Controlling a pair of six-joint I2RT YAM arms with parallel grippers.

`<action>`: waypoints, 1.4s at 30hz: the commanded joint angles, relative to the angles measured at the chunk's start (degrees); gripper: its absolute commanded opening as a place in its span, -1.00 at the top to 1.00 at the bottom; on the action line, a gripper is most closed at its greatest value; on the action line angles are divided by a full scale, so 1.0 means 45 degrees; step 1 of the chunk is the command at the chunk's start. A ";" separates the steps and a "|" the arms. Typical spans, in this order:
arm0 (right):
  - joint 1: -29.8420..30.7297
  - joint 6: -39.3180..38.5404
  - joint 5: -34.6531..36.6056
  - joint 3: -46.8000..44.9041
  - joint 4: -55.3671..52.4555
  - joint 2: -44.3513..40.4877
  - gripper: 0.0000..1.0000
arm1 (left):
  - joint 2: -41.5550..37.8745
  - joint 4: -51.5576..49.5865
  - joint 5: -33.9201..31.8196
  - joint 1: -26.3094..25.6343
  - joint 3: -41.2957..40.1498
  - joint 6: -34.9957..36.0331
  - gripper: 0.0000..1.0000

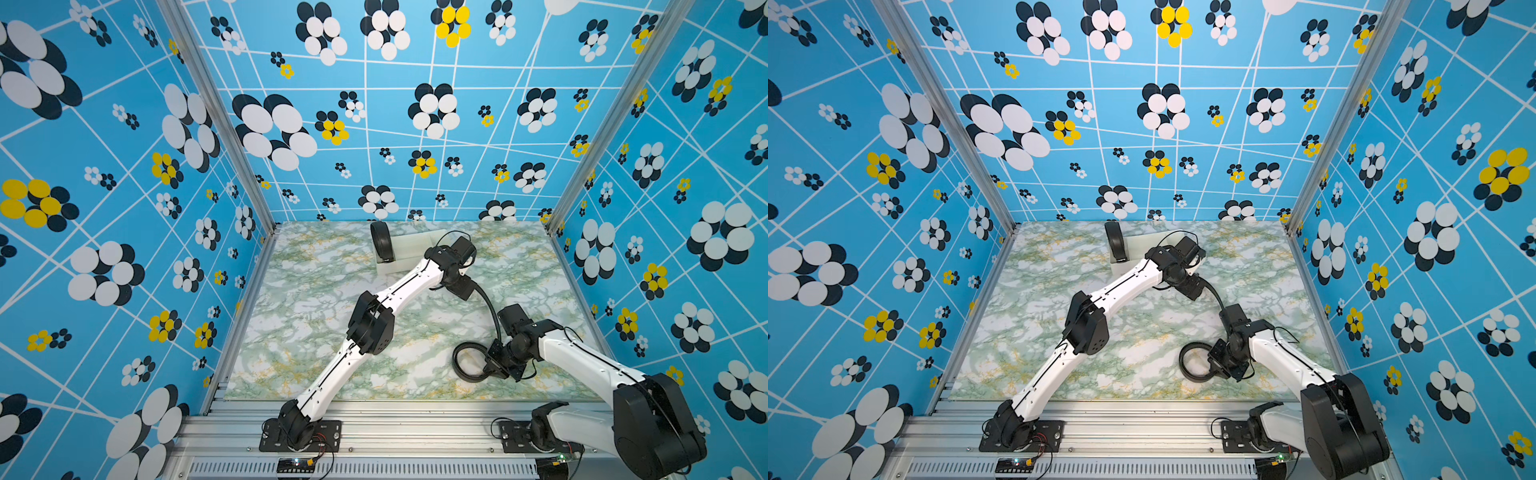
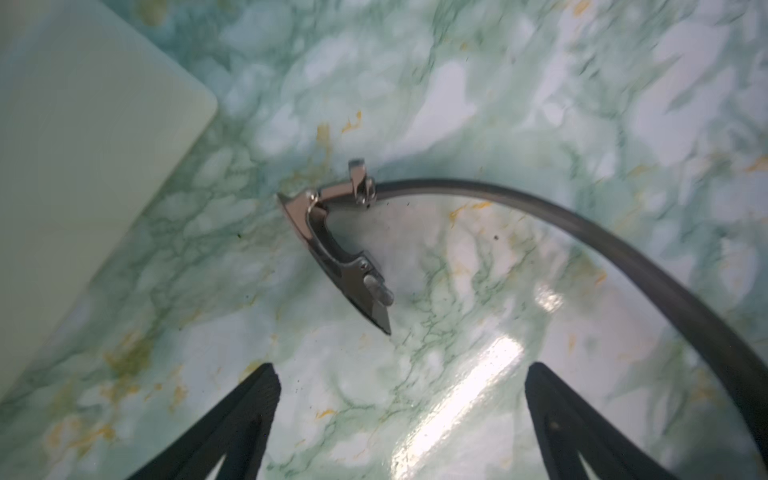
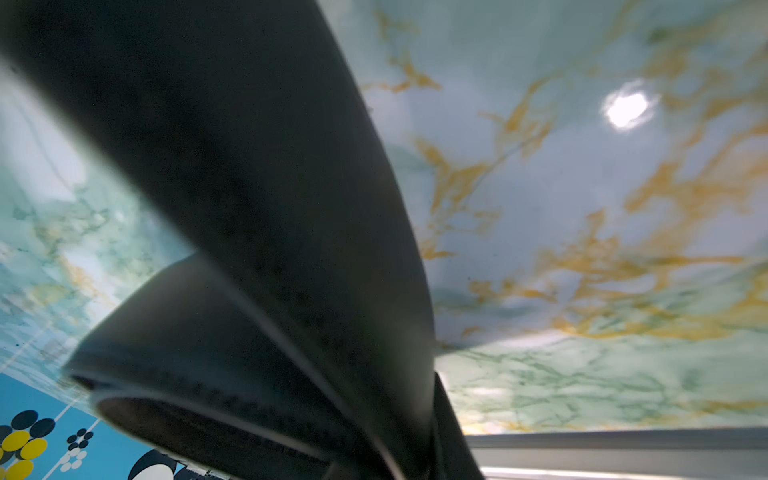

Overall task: Place the belts into the storage roll
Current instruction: Roll the belt at the center of the board.

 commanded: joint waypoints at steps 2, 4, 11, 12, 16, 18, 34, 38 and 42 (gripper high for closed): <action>-0.0077 0.0038 0.0246 0.0464 -0.0239 0.0135 1.00 | 0.0208 -0.0524 -0.0321 0.0383 0.0036 -0.0082 -0.88; -0.0078 0.0105 0.0228 0.0385 -0.0177 0.0232 1.00 | 0.0369 -0.0167 -0.0259 0.0572 0.0117 -0.0196 -0.84; -0.0093 0.0315 0.0187 0.0108 -0.0202 0.0212 1.00 | 0.1188 0.1125 0.0376 0.0920 0.0545 -0.0973 -0.80; -0.0092 0.0306 0.0222 0.0147 -0.0245 0.0194 1.00 | 0.1342 0.1378 0.0593 0.0913 0.0629 -0.1207 -0.81; -0.0088 0.0320 0.0266 0.0302 -0.0311 0.0257 1.00 | 0.1726 0.2251 0.1326 0.0836 0.0660 -0.1976 -0.80; -0.0089 0.0340 0.0304 0.0375 -0.0379 0.0317 1.00 | 0.1806 0.2407 0.1643 0.0792 0.0651 -0.2196 -0.80; -0.0092 0.0076 0.0247 0.0217 -0.0230 0.0541 1.00 | 0.1628 0.2037 0.1654 -0.0252 0.0090 -0.2929 -0.86; -0.0082 -0.0002 0.0054 0.0268 -0.0218 0.0564 1.00 | 0.1912 0.1750 -0.0089 0.0048 0.0331 -0.4216 -0.80; -0.0080 -0.0305 0.0017 0.0255 -0.0319 0.0674 1.00 | 0.1952 0.1790 -0.1357 0.0430 0.0349 -0.5680 -0.50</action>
